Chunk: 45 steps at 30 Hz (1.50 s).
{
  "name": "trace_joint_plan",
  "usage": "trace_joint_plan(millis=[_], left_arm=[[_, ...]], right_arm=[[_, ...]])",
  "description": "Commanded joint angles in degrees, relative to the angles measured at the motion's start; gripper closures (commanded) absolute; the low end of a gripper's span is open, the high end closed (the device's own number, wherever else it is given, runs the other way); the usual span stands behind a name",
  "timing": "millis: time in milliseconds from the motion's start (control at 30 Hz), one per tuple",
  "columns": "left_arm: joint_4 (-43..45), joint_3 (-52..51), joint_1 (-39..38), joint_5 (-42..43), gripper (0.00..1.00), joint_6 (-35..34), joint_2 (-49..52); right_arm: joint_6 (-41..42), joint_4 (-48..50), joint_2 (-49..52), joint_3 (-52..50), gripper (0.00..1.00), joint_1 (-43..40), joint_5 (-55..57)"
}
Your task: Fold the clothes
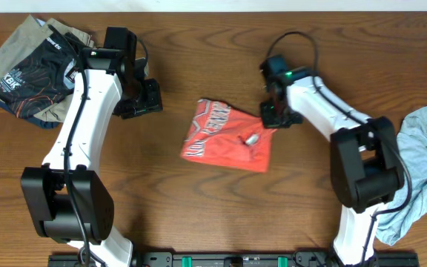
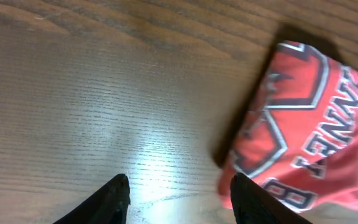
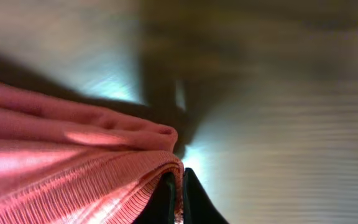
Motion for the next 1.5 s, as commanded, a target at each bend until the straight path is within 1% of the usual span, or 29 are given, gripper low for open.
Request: trace_joint_plan(millis=[0,33,67,100,200,300,367,467,567,700,867,1000,1067,1167,1267,1400,1467], left_arm=[[-0.3,-0.5,0.0,-0.1,0.46,-0.3,0.6],[-0.3,-0.5,0.0,-0.1,0.46,-0.3,0.6],[-0.1,-0.5,0.0,-0.1,0.46,-0.3,0.6],[0.1,-0.5,0.0,-0.1,0.46,-0.3,0.6],[0.7,-0.5,-0.2,-0.1,0.46,-0.2,0.6],[1.3,-0.5,-0.4,-0.1,0.46,-0.3,0.6],[1.7,-0.5,-0.5,-0.1,0.46,-0.3,0.7],[2.0,-0.5,-0.5,-0.1,0.46,-0.3,0.7],[2.0,-0.5,-0.5,-0.1,0.46,-0.3,0.8],[2.0,-0.5,-0.5,-0.1,0.45,-0.3,0.8],[2.0,-0.5,-0.5,-0.1,0.45,-0.3,0.8],[2.0,-0.5,-0.5,-0.1,0.45,-0.3,0.8],[2.0,-0.5,-0.5,-0.1,0.45,-0.3,0.8],[2.0,-0.5,-0.5,-0.1,0.45,-0.3,0.8],[2.0,-0.5,-0.5,-0.1,0.45,-0.3,0.8],[2.0,-0.5,-0.5,-0.1,0.45,-0.3,0.8],[2.0,-0.5,-0.5,-0.1,0.45,-0.3,0.8]], right_arm=[[-2.3,0.4,0.0,0.3,0.72,-1.7,-1.8],[-4.1,0.3,0.0,0.3,0.60,-1.8,-2.9],[-4.9,-0.2,0.0,0.4,0.54,-1.7,-2.6],[-5.0,-0.8,-0.1,0.5,0.52,-1.8,-1.8],[-3.2,-3.6,-1.7,1.6,0.50,-1.8,-0.1],[-3.0,-5.3,-4.9,3.1,0.50,-1.9,-0.9],[-5.0,-5.8,-7.7,3.8,0.50,-1.8,-4.5],[-9.8,-5.9,-11.3,3.8,0.50,-1.5,-13.6],[-13.6,-7.7,-11.9,3.8,0.50,-0.5,-20.8],[-16.2,-9.6,-11.2,2.1,0.55,1.6,-26.3],[-16.2,-8.5,-10.6,-1.8,0.59,4.9,-26.9],[-16.2,-5.3,-10.3,-5.5,0.62,8.6,-26.8],[-15.6,-3.8,-10.3,-7.1,0.70,9.9,-26.6],[-13.5,-3.0,-10.3,-9.3,0.99,10.7,-25.2],[-10.4,-4.5,-10.3,-11.8,0.99,10.6,-20.6],[1.3,-8.1,-10.3,-15.1,0.99,9.9,-8.3],[5.7,-9.4,-10.3,-16.8,0.99,9.7,-3.3]])
